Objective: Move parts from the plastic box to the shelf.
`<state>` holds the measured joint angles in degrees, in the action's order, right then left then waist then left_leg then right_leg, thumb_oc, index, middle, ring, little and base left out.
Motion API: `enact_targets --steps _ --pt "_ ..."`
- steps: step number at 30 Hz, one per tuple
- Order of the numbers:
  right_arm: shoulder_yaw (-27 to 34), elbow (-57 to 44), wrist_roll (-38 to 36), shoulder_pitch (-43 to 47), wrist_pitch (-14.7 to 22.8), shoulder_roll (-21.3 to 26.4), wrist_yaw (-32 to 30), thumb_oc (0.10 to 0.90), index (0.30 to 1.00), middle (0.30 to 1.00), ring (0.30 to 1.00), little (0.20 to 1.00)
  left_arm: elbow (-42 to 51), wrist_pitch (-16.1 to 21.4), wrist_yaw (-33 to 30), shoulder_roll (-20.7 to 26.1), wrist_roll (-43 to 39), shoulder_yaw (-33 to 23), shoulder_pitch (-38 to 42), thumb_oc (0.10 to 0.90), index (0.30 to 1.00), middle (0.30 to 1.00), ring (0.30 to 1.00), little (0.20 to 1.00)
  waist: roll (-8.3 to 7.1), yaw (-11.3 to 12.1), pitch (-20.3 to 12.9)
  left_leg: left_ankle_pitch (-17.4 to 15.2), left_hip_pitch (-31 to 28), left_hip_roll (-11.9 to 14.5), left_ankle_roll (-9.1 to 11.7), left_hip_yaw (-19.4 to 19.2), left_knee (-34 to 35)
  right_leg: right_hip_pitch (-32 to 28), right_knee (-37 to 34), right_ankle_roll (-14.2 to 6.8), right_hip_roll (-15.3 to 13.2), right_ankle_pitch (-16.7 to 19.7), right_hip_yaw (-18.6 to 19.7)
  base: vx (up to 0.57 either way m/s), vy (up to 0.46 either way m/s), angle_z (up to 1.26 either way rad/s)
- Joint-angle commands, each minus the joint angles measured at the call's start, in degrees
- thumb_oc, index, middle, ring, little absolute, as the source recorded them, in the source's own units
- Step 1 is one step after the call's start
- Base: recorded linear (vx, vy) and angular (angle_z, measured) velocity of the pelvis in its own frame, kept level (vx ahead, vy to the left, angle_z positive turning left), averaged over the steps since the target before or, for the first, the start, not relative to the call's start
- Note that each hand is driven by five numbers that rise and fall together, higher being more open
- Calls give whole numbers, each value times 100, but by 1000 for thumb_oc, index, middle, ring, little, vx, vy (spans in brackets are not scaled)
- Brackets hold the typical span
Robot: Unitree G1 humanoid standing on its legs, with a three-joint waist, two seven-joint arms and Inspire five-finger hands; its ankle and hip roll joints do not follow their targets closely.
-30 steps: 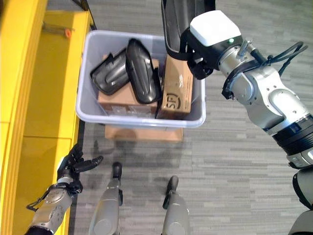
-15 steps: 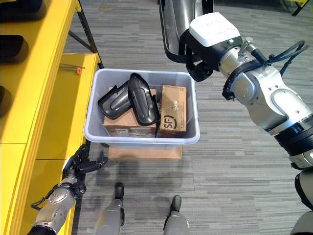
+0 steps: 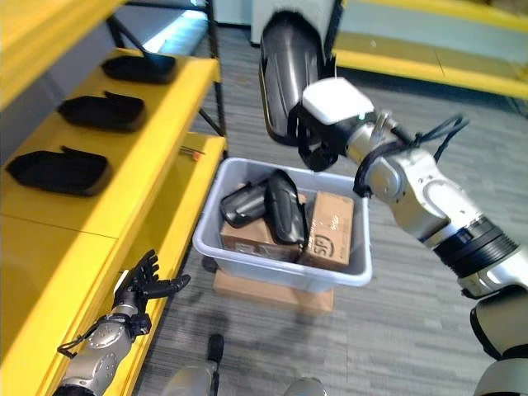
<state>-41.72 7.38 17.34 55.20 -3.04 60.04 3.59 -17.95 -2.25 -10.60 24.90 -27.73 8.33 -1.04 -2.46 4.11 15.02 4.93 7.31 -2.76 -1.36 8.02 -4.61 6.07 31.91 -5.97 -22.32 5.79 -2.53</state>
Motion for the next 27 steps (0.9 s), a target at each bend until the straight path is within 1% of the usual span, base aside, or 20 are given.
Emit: enact_targets --steps 1,2,3,4,6,7,8,9,10,12,14,15,16,17,18,21,23,24,26,27 --pt "692 141 200 745 -35 24 -503 400 300 300 300 300 402 405 82 296 243 -4 159 900 1000 1000 1000 1000 2 13 -385 -835 -483 -67 -68 258 -295 156 -73 -259 670 329 332 26 -65 101" --pt "706 128 228 699 -35 72 -488 400 300 300 300 300 408 406 94 278 259 17 160 900 1000 1000 1000 1000 -9 -27 -404 -846 -451 -107 -41 360 -347 83 -236 -239 757 263 447 48 -112 98" --pt "681 119 224 692 -33 129 -473 400 300 300 300 300 391 403 83 267 256 29 164 900 1000 1000 1000 1000 -16 -81 -426 -846 -421 -114 -8 488 -361 25 -429 -223 947 78 684 68 -129 103" --pt "621 140 201 737 -26 164 -448 400 300 300 300 300 362 414 62 251 230 35 178 900 1000 1000 1000 1000 -16 -129 -446 -847 -393 -113 43 659 -380 -21 -638 -224 1210 -338 993 78 -117 97" --pt "523 184 138 863 -31 227 -447 400 300 300 300 300 362 431 36 222 183 9 199 900 1000 1000 1000 1000 -37 -132 -478 -883 -328 -120 145 903 -455 -184 -1099 -228 1483 -1004 1386 53 -147 78" --pt "511 190 73 817 -22 290 -482 400 300 300 300 300 314 424 21 163 147 6 199 900 1000 1000 1000 1000 -77 -124 -500 -894 -291 -102 211 1073 -490 -277 -1285 -136 1700 -1315 1623 12 -154 45" --pt "520 188 73 806 -20 293 -483 400 300 300 300 300 313 424 20 166 147 11 199 900 1000 1000 1000 1000 -78 -125 -497 -901 -296 -99 215 1080 -493 -281 -1276 -130 1704 -1323 1616 7 -178 37" --pt "495 184 76 854 -60 310 -416 400 300 300 300 300 325 418 24 187 144 -25 188 900 1000 1000 1000 1000 -125 -86 -498 -914 -310 -86 273 1154 -524 -341 -1356 -106 1670 -1374 1534 -30 -285 58" --pt "497 123 -1 787 -25 272 -434 400 300 300 300 300 288 405 -42 122 127 -114 143 900 1000 1000 1000 1000 -183 -28 -522 -921 -316 39 363 1193 -527 -468 -1522 -99 1604 -1486 1318 -29 -282 56" --pt "483 69 -37 792 -25 282 -375 400 300 300 300 300 261 408 -59 111 109 -151 115 900 1000 1000 1000 1000 -215 -23 -544 -880 -306 105 409 1237 -506 -567 -1711 -79 1648 -1496 1285 -63 -265 22" --pt "363 -14 -154 907 -8 285 -334 400 300 300 300 300 291 405 -96 87 54 -222 16 900 1000 1000 1000 1000 -240 -6 -576 -790 -285 298 487 1277 -456 -640 -1931 -18 1766 -1446 1220 -90 -360 11" --pt "254 10 -239 1007 8 269 -333 400 300 300 300 300 317 387 -106 31 0 -282 -103 900 1000 1000 1000 1000 -236 40 -603 -639 -281 511 576 1327 -345 -745 -2144 43 1874 -1438 1125 -73 -316 9" --pt "241 14 -242 1017 8 268 -334 400 300 300 300 300 321 385 -105 27 0 -285 -108 900 1000 1000 1000 1000 -227 33 -603 -632 -290 522 581 1331 -329 -755 -2159 48 1881 -1427 1120 -117 -396 6" --pt "212 5 -339 1064 24 309 -348 400 300 300 300 300 320 378 -87 -10 -20 -254 -177 900 1000 1000 1000 1000 -216 40 -585 -463 -248 648 655 1415 -287 -815 -2254 136 2003 -1443 1045 -72 -189 6" --pt "202 8 -342 1071 26 310 -349 400 300 300 300 300 322 377 -87 -15 -20 -255 -180 900 1000 1000 1000 1000 -205 19 -584 -451 -253 656 662 1438 -268 -825 -2264 142 2010 -1435 1022 -117 -277 15" --pt "129 16 -458 1147 60 356 -347 400 300 300 300 300 324 335 -48 -31 -10 -255 -279 900 1000 1000 1000 1000 -153 7 -563 -191 -268 887 779 1547 -92 -883 -2292 271 2216 -1514 884 -110 -236 25" --pt "12 9 -562 1292 94 397 -345 400 300 300 300 300 326 335 -41 -49 -12 -300 -390 900 1000 1000 1000 1000 -82 40 -526 96 -268 1064 857 1636 54 -905 -2226 397 2403 -1625 686 -144 -302 29" --pt "8 10 -562 1295 94 397 -346 400 300 300 300 300 326 334 -41 -51 -12 -301 -390 900 1000 1000 1000 1000 -81 37 -525 99 -269 1065 858 1639 59 -906 -2225 398 2404 -1625 683 -115 -189 42" --pt "-47 -9 -627 1409 123 414 -366 400 300 300 300 300 298 352 -62 -74 -25 -327 -417 900 1000 1000 1000 1000 -13 67 -463 378 -210 1131 912 1678 202 -875 -2220 460 2485 -1672 557 -165 -144 37" --pt "-78 -15 -663 1513 125 412 -392 400 300 300 300 300 302 391 -85 -74 -41 -351 -423 900 1000 1000 1000 1000 31 100 -366 603 -107 1154 912 1528 329 -825 -2198 497 2495 -1667 405 -486 -243 70"
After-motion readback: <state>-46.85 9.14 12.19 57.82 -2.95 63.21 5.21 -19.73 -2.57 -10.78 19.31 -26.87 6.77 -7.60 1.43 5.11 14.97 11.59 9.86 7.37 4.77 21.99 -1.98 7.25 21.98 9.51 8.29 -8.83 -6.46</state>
